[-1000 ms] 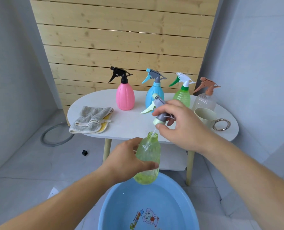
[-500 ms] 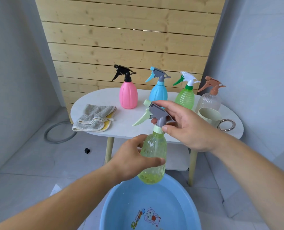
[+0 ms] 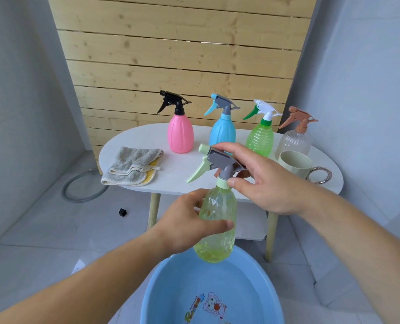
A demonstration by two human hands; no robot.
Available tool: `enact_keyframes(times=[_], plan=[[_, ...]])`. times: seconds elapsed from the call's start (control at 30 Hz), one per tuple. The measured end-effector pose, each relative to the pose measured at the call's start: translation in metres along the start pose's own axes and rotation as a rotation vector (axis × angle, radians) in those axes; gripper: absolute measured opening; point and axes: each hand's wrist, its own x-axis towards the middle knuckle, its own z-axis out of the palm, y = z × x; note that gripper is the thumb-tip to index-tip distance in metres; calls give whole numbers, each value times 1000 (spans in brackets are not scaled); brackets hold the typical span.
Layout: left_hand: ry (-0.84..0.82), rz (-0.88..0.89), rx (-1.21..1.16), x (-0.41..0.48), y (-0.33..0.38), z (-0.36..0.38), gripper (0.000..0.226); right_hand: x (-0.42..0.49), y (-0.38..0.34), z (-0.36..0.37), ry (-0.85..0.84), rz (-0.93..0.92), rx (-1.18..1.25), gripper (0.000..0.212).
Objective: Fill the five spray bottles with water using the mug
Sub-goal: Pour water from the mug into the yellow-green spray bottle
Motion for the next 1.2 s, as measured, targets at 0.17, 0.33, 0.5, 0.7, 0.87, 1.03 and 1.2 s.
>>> enact_keyframes(times=[0.17, 0.33, 0.5, 0.7, 0.87, 1.03, 1.2], plan=[[-5, 13, 1, -1, -1, 2, 55, 1, 2, 4, 12, 8, -36, 55], [-5, 13, 3, -2, -1, 2, 54, 2, 4, 15, 92, -55, -19, 51], [21, 13, 14, -1, -1, -2, 50, 4, 7, 14, 85, -27, 100, 69], [11, 13, 18, -3, 1, 1, 46, 3, 6, 20, 143, -2, 95, 64], [42, 29, 44, -1, 0, -2, 49, 5, 8, 10, 61, -5, 152, 72], [66, 19, 76, -1, -5, 4, 55, 7, 11, 22, 178, -10, 96, 68], [75, 38, 90, 1, -6, 1, 58, 4, 11, 18, 125, -9, 124, 65]])
